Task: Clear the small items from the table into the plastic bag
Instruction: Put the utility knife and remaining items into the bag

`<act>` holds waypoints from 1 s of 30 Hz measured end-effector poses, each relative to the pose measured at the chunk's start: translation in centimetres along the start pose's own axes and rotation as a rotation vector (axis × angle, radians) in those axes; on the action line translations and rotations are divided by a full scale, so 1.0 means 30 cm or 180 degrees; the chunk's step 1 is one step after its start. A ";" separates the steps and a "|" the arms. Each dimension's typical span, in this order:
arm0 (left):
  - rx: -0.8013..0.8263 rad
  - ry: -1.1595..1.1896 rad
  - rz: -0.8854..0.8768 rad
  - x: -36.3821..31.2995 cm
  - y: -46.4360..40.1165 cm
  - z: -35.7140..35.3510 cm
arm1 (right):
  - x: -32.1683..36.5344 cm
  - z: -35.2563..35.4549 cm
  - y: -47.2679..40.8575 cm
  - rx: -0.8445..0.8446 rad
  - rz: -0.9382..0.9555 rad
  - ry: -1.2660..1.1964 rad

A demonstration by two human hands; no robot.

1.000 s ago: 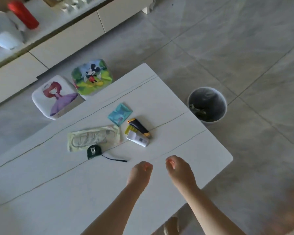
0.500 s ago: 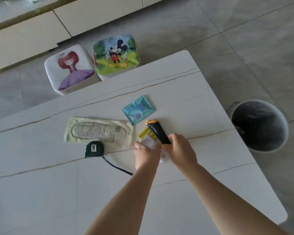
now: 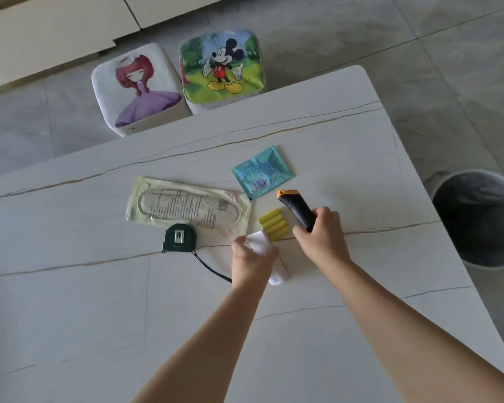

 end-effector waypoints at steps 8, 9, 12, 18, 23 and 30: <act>0.0332 0.0300 0.0125 0.045 -0.002 0.122 | 0.119 -0.148 0.028 0.0014 0.0432 0.0882; 0.0363 0.0398 0.0120 0.049 -0.004 0.129 | 0.116 -0.163 0.034 0.0030 0.0406 0.0945; 0.0436 0.0719 0.0081 0.054 -0.004 0.135 | 0.098 -0.165 0.054 -0.0079 0.0262 0.0791; 0.0443 0.0961 0.0141 0.028 0.087 0.143 | 0.036 -0.062 0.160 0.0797 -0.0688 -0.2191; 0.0690 0.1101 0.0116 -0.069 0.261 0.147 | 0.026 0.101 0.388 0.0984 -0.1005 -0.4149; 0.1170 0.0722 -0.0297 -0.209 0.617 0.129 | 0.051 0.403 0.763 0.0989 -0.0536 -0.4654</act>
Point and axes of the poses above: each hand's wrist, its own y-axis away from the middle knuckle, its own z-axis out of the back of the hand, x = y × z, the point moved 3 cm from there along -y, towards the middle knuckle, and after that the axes turned 4 degrees about x, right-handed, at the moved point
